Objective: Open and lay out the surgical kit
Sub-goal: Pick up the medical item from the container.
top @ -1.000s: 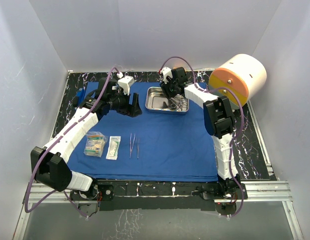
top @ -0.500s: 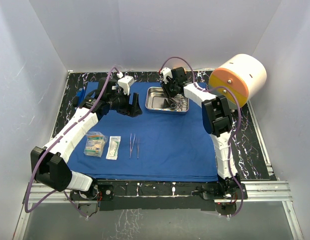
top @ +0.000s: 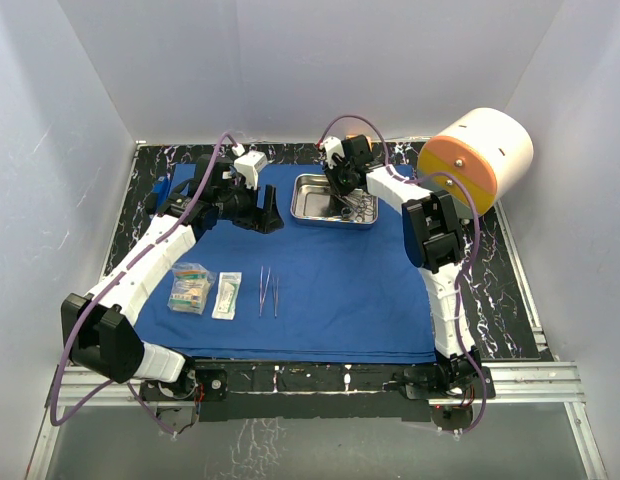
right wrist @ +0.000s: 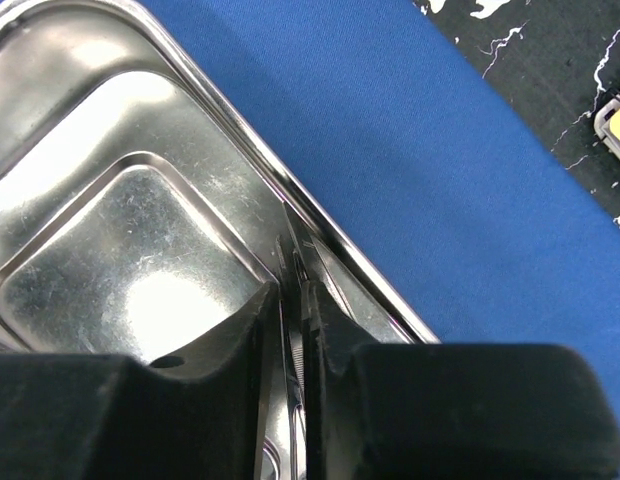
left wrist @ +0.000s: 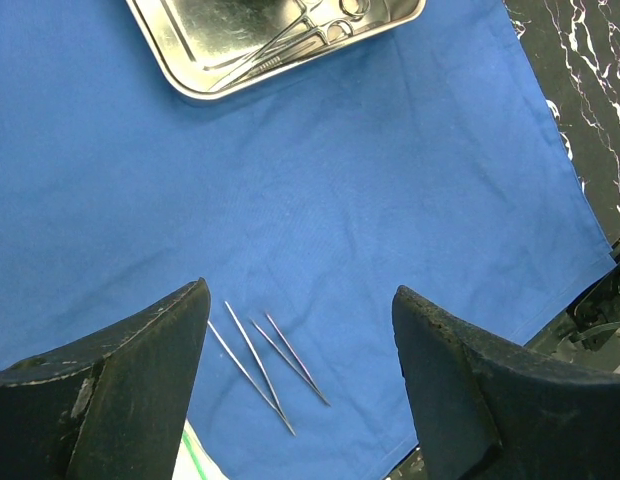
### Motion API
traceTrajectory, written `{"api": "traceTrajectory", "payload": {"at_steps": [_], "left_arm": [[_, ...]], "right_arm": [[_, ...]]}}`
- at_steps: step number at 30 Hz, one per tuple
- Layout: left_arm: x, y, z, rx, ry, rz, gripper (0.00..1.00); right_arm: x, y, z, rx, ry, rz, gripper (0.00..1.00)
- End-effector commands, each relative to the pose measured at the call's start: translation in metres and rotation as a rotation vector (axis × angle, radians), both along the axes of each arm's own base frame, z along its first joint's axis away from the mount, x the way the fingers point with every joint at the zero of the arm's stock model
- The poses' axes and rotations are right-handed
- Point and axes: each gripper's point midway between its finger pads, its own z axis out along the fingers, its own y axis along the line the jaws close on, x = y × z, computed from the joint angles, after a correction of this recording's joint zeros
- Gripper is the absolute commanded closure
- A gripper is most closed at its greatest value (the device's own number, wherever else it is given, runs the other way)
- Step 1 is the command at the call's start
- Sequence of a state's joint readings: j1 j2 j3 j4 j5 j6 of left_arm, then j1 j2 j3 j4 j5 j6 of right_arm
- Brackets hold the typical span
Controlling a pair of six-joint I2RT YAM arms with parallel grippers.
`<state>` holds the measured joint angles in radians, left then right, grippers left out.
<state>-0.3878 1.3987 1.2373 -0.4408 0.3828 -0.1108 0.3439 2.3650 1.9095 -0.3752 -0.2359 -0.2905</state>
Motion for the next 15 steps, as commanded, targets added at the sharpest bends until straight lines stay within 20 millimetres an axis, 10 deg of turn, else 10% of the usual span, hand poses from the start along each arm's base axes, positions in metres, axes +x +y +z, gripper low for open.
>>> {"api": "traceTrajectory", "payload": {"at_steps": [1, 15], "left_arm": [[-0.003, 0.0, 0.022, -0.046, -0.054, -0.01, 0.27], [0.001, 0.006, 0.02, -0.032, -0.061, 0.024, 0.23]], "right_arm": [[0.018, 0.005, 0.035, 0.04, -0.081, 0.008, 0.88], [0.019, 0.012, 0.125, 0.123, -0.188, 0.013, 1.0]]}}
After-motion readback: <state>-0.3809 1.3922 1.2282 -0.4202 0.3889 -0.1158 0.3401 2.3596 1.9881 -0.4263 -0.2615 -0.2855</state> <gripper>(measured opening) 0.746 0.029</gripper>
